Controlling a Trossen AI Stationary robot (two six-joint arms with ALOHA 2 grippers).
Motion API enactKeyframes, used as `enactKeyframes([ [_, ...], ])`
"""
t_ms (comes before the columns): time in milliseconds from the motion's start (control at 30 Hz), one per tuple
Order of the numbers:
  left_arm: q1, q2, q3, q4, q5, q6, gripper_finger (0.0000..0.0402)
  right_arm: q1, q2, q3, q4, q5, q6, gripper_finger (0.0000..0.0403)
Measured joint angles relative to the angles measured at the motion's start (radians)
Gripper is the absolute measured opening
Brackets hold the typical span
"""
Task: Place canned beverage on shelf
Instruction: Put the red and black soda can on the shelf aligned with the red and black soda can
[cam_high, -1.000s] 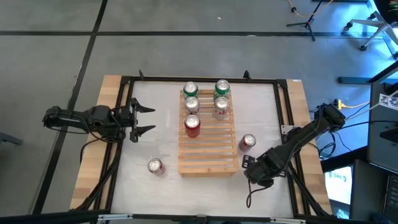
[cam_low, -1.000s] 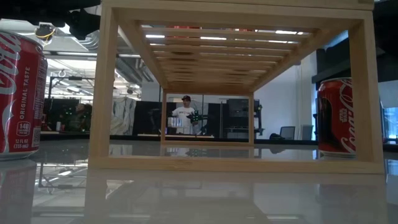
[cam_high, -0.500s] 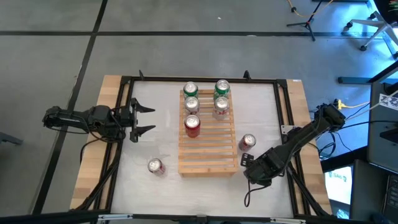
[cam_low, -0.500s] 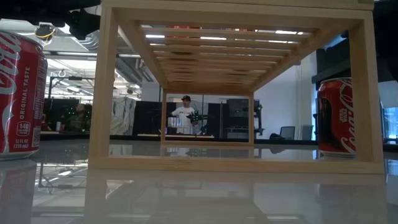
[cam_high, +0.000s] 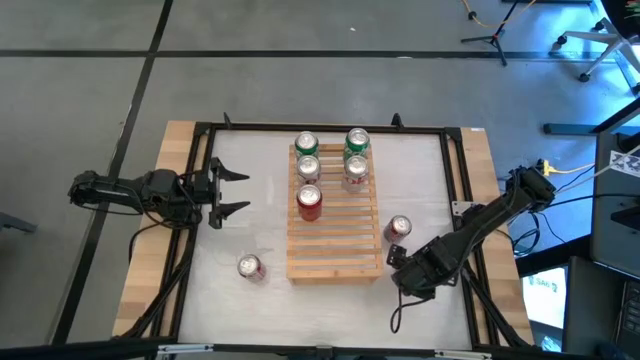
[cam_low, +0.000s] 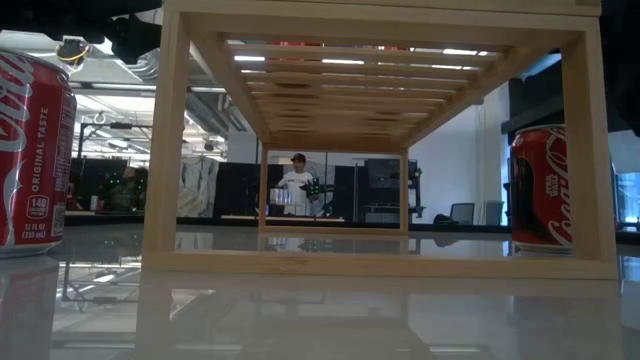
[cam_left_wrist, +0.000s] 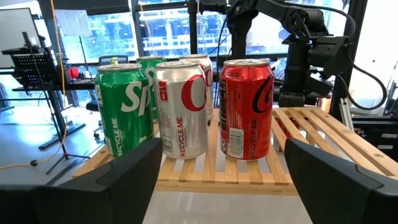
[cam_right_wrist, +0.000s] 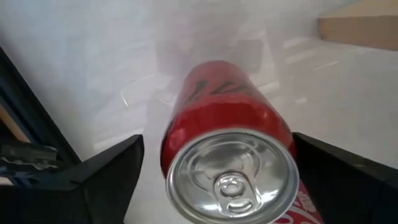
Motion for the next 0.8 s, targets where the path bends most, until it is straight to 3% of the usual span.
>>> enactKeyframes([
  [333,0.000,0.000,0.000,0.000,0.000,0.000,0.0330,0.000,-0.001,0.033,-0.011,0.040,0.072,0.0389],
  [800,0.000,0.000,0.000,0.000,0.000,0.000,0.0330,0.000,-0.002,0.035,0.006,0.092,0.553,0.0389],
])
